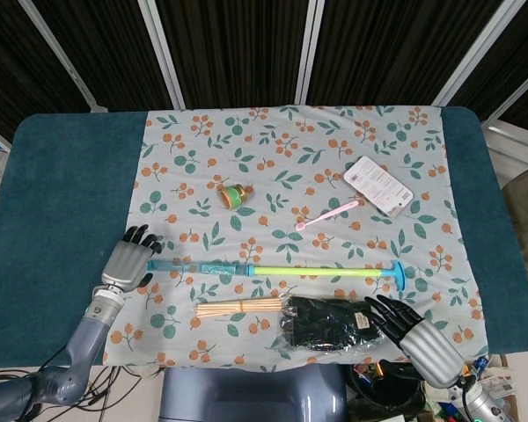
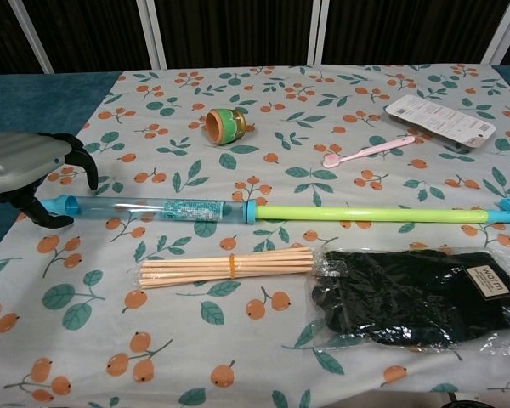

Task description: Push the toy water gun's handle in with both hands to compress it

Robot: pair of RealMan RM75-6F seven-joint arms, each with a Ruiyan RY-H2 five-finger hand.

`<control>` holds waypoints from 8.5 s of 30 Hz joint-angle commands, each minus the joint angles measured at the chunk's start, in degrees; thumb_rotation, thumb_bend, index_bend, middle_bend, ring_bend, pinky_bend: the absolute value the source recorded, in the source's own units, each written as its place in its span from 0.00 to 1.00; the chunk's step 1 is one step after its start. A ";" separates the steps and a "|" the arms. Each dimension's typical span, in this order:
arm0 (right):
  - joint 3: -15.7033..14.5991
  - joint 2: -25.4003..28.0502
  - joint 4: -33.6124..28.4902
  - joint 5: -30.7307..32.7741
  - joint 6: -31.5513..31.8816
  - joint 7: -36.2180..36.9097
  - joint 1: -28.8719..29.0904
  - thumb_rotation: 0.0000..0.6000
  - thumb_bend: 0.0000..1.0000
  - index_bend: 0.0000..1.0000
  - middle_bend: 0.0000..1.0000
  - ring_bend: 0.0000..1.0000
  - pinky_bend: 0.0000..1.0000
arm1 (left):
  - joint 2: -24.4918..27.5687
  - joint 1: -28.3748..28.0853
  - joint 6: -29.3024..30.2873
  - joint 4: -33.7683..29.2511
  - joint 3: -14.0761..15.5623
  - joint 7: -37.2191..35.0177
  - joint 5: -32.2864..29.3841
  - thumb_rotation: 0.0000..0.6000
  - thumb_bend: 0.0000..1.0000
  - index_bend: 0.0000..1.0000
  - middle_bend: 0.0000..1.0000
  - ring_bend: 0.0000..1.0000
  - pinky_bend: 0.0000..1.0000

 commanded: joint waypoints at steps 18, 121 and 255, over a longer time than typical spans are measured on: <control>0.07 0.03 0.02 0.03 0.16 -0.10 -0.11 1.00 0.12 0.10 0.00 0.00 0.15 | -1.46 -0.90 0.89 1.01 0.72 -0.15 -1.67 1.00 0.41 0.56 0.29 0.08 0.13; 20.79 -17.00 -5.40 59.89 -29.23 -46.10 17.36 1.00 0.29 0.46 0.20 0.04 0.15 | 5.78 -0.69 12.62 -15.38 -0.17 7.03 -8.99 1.00 0.43 0.58 0.31 0.08 0.14; 19.43 -19.28 -14.43 54.78 -27.29 -51.29 21.94 1.00 0.11 0.10 0.07 0.04 0.16 | -4.67 -7.93 12.31 -17.21 -1.19 10.96 -13.51 1.00 0.12 0.21 0.10 0.03 0.05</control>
